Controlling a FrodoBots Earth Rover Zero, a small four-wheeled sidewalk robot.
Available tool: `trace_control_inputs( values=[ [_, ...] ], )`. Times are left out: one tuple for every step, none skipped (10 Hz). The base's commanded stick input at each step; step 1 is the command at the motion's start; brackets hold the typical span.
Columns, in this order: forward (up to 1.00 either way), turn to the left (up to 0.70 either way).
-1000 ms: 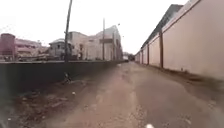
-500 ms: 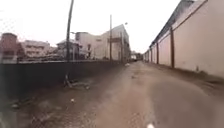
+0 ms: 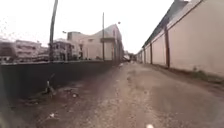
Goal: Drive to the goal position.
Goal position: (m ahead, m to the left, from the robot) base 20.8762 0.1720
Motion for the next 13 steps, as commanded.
trace_control_inputs(
  values=[
    [0.85, -0.09],
    [0.85, 0.05],
    [0.85, 0.10],
    [0.85, 0.11],
    [0.85, 0.11],
    [0.85, 0.11],
    [0.85, 0.11],
    [0.85, 0.11],
    [0.85, 0.11],
    [0.85, 0.11],
    [0.85, 0.11],
    [0.85, 0.11],
    [0.85, 0.11]
  ],
)
